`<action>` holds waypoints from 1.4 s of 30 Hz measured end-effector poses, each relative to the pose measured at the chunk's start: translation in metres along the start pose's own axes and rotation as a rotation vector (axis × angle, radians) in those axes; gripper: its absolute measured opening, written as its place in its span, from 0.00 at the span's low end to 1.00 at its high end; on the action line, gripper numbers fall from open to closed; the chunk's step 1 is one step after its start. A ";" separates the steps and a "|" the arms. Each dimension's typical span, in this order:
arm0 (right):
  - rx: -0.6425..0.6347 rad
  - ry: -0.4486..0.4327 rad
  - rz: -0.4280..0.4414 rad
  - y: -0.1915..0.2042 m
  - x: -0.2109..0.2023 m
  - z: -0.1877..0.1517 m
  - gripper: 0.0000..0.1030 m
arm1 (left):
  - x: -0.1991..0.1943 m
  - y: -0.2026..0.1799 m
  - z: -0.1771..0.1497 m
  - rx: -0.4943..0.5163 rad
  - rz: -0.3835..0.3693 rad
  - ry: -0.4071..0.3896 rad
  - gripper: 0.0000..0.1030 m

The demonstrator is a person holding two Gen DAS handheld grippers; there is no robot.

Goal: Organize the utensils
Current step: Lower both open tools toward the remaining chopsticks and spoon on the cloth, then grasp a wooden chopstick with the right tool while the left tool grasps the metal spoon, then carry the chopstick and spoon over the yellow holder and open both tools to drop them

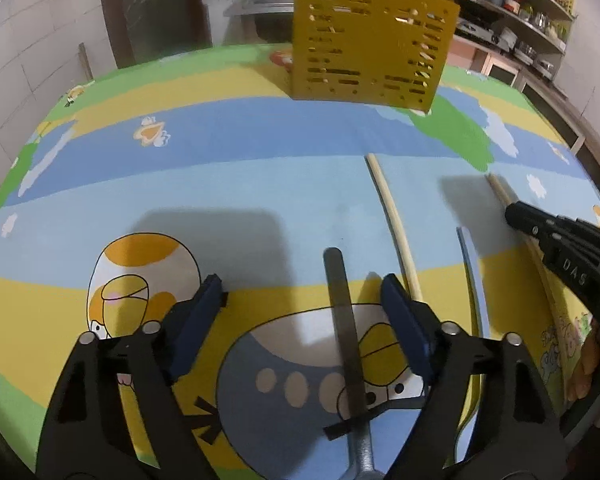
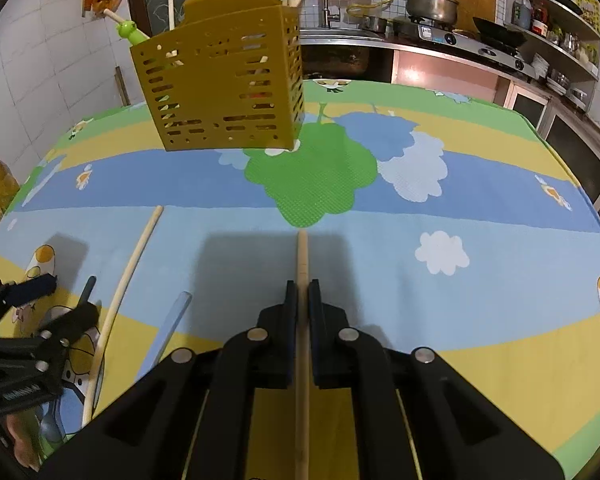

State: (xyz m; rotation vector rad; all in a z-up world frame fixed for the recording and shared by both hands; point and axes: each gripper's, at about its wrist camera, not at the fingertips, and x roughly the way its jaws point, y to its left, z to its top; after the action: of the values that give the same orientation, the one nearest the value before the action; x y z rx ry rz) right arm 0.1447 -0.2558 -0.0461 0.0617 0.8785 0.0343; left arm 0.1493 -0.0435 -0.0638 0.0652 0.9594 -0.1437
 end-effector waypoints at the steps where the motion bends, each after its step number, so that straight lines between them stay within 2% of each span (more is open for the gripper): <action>1: 0.001 0.000 0.002 0.001 0.000 0.000 0.06 | -0.001 -0.002 -0.001 0.007 0.003 -0.004 0.71; 9: -0.015 0.004 -0.018 0.004 0.001 -0.001 0.06 | -0.001 0.001 0.005 -0.028 0.002 0.024 0.45; 11: -0.021 0.004 -0.025 0.006 0.002 -0.001 0.06 | -0.001 0.001 0.006 -0.024 0.002 0.035 0.33; 15: -0.027 0.004 -0.034 0.007 0.001 -0.001 0.06 | 0.000 -0.005 0.007 -0.004 0.018 0.042 0.25; 20: -0.027 0.005 -0.034 0.007 0.001 -0.001 0.06 | 0.001 -0.009 0.007 0.017 0.030 0.031 0.10; 35: -0.001 -0.015 -0.015 0.005 -0.005 0.000 0.06 | -0.006 -0.001 0.005 -0.001 0.016 0.005 0.08; 42: 0.029 -0.090 0.012 0.002 -0.026 0.005 0.06 | -0.030 0.012 0.014 -0.037 0.017 -0.095 0.08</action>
State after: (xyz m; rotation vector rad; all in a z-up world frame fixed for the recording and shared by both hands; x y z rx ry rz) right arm 0.1318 -0.2552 -0.0230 0.0950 0.7890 0.0293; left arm 0.1457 -0.0302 -0.0307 0.0318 0.8664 -0.1125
